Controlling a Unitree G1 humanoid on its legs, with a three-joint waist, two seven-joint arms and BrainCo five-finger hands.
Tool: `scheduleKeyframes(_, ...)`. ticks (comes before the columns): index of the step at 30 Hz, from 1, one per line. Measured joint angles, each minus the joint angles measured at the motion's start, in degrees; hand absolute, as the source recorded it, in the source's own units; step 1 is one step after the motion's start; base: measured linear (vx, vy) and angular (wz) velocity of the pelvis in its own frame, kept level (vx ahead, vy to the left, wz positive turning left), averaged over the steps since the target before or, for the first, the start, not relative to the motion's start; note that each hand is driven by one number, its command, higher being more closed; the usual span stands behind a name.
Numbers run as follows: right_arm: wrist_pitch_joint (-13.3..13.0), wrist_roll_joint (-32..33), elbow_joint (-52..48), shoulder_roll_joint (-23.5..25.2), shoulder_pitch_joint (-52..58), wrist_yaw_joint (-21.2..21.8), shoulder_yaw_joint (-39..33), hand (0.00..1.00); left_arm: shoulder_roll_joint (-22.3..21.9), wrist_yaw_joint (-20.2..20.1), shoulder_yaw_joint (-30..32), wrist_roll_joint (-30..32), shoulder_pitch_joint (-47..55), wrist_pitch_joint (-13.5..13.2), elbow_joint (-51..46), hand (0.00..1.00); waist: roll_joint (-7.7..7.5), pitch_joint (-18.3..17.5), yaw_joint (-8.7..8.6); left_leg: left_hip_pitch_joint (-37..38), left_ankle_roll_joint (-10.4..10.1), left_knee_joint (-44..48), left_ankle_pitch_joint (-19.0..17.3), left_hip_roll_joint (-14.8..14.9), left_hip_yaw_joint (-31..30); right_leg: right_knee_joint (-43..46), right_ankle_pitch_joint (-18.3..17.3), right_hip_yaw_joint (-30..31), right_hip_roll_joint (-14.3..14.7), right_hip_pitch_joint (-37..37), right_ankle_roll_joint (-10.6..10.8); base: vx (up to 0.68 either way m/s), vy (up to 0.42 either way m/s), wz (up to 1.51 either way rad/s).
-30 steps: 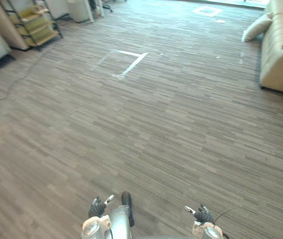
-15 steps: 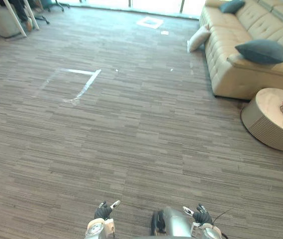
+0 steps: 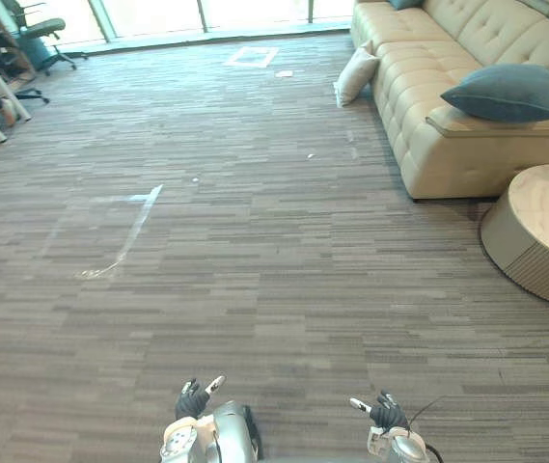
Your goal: Pick up cushions and gather them together orderly.
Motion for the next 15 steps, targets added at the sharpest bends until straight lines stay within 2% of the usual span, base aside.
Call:
scheduleKeyframes(1, 0.0, 0.0, 0.3, 0.0, 0.1, 0.0, -0.1, 0.00, 0.0, 0.0, -0.2, -0.1, 0.2, -0.1, 0.0, 0.00, -0.06, -0.3, 0.12, -0.8, 1.0, -1.4, 2.2, -0.7, -0.1, -0.3, -0.4, 0.6, -0.3, 0.9, 0.7, 0.69, 0.271, -0.66)
scheduleKeyframes(2, 0.0, 0.0, 0.6, 0.3, 0.4, -0.1, -0.1, 0.00, 0.5, 0.0, -0.4, -0.5, 0.4, -0.2, 0.1, 0.00, -0.84, -1.1, 0.76, -0.3, 4.6, -1.4, 8.8, -2.3, -0.8, 0.7, -1.1, 2.3, -1.9, 1.9, 2.0, 0.91, 0.355, -0.44)
scheduleKeyframes(3, 0.0, -0.2, 0.7, 1.4, 1.5, -0.1, -1.0, 0.00, 1.8, 0.0, -0.9, -0.4, 0.3, -0.1, 0.4, 0.00, -3.42, -3.1, 0.10, 0.6, 8.9, -1.4, 8.5, -5.3, -0.4, 4.6, -0.6, 3.5, -5.6, 0.5, 3.2, 0.94, 0.368, -0.31)
scheduleKeyframes(4, 0.0, -0.3, 0.8, 1.8, 1.9, 0.1, -1.6, 0.00, 2.0, 0.0, -1.2, -0.4, 0.1, -0.1, 0.6, 0.00, -4.13, -3.2, -0.15, 0.9, 9.7, -0.5, 7.5, -5.9, -0.4, 7.8, 0.6, 4.1, -6.2, -0.6, 5.2, 0.97, 0.373, 0.06)
scheduleKeyframes(5, 0.0, -0.4, 1.5, 3.2, 2.4, 0.1, -3.2, 0.00, 3.2, 0.0, -1.9, -0.5, 0.1, -0.5, 1.2, 0.00, -5.59, -3.3, 0.07, 4.2, 9.4, 1.6, 3.0, -7.0, -0.7, 20.1, 6.4, 5.9, -6.2, -3.8, 8.3, 0.77, 0.318, 0.01)
scheduleKeyframes(6, 0.0, -0.4, 1.8, 3.6, 3.0, 0.1, -3.6, 0.00, 3.8, 0.0, -2.4, -0.4, 0.2, -0.5, 1.9, 0.00, -6.24, -3.6, 0.01, 6.9, 9.0, 1.2, 0.8, -7.7, -0.8, 28.1, 10.7, 6.6, -6.1, -6.5, 10.3, 0.75, 0.302, -0.01)
scheduleKeyframes(7, -0.1, -0.5, 2.3, 3.3, 3.1, 0.1, -3.5, 0.00, 4.1, 0.0, -2.7, -0.4, 0.1, -0.5, 2.3, 0.00, -6.26, -3.5, -0.48, 8.9, 8.8, 0.8, -0.9, -8.0, -0.9, 35.0, 14.0, 7.0, -6.2, -9.3, 12.7, 0.69, 0.246, -0.01)
scheduleKeyframes(8, -0.3, -0.5, 2.5, 2.8, 3.1, 0.3, -3.4, 0.00, 4.6, 0.0, -3.2, -0.4, -0.8, 0.3, 3.7, 0.00, -6.67, -3.3, -0.90, 13.5, 8.6, 0.2, -4.1, -9.1, -1.3, 49.2, 14.9, 7.0, -6.9, -15.5, 13.1, 0.52, 0.151, -0.03)
scheduleKeyframes(9, -0.4, -0.5, 2.3, 2.3, 3.4, 0.4, -3.4, 0.00, 4.2, 0.1, -3.6, -0.3, -1.0, 0.6, 4.1, 0.00, -6.77, -3.3, -0.89, 16.9, 8.6, -0.3, -5.7, -9.3, -1.4, 54.4, 13.0, 5.8, -7.5, -18.6, 10.7, 0.75, 0.172, -0.10)
scheduleKeyframes(10, -0.5, -0.5, 0.3, 1.7, 4.6, 0.5, -3.4, 0.00, 3.2, 0.1, -4.1, -0.2, -1.3, 0.6, 4.5, 0.00, -4.97, -2.9, -1.13, 22.5, 8.4, -2.3, -8.4, -9.0, -1.5, 57.9, 9.6, 3.7, -7.6, -24.1, 8.1, 0.49, 0.099, -0.14)
scheduleKeyframes(11, -0.7, -0.5, -0.5, 1.6, 5.0, 0.4, -3.4, 0.00, 2.9, 0.0, -4.3, -0.2, -1.3, 0.6, 4.6, 0.00, -4.58, -3.0, -1.28, 24.2, 8.3, -3.0, -9.1, -8.8, -1.5, 58.0, 8.6, 3.0, -7.4, -26.0, 7.8, 0.72, 0.121, -0.07)
scheduleKeyframes(12, -1.1, -0.5, -2.4, 1.6, 5.6, 0.5, -3.5, 0.00, 2.2, -0.1, -4.5, -0.2, -1.2, 0.7, 4.9, 0.00, -3.91, -2.9, -1.93, 28.3, 7.4, -4.8, -11.3, -8.0, -2.2, 56.2, 5.9, 0.7, -6.9, -31.4, 7.3, 0.58, 0.042, 0.17)
scheduleKeyframes(13, -1.6, -0.4, -3.0, 1.5, 5.5, 0.6, -3.6, 0.00, 1.9, -0.2, -4.9, 0.1, -1.4, 0.8, 5.5, 0.00, -3.91, -2.8, -2.91, 31.6, 7.1, -5.5, -12.9, -7.1, -2.7, 51.2, 4.3, -1.7, -6.3, -35.5, 6.7, 0.71, 0.032, 0.23)
scheduleKeyframes(14, -1.6, -0.4, -3.1, 1.4, 5.3, 0.6, -3.6, 0.00, 1.7, -0.2, -4.9, 0.2, -1.4, 0.8, 5.8, 0.00, -3.87, -2.7, -3.17, 32.9, 6.8, -6.2, -13.4, -6.8, -2.8, 48.5, 4.0, -2.6, -6.2, -36.6, 6.4, 0.62, -0.055, 0.32)
scheduleKeyframes(15, -1.7, -0.4, -3.1, 1.2, 4.8, 0.7, -3.6, 0.00, 1.5, -0.3, -5.3, 0.2, -1.5, 1.1, 6.4, 0.00, -3.83, -2.8, -3.79, 36.4, 6.5, -8.0, -14.4, -6.0, -3.2, 38.7, 4.7, -5.8, -6.0, -39.7, 5.6, 0.69, -0.110, 0.42)
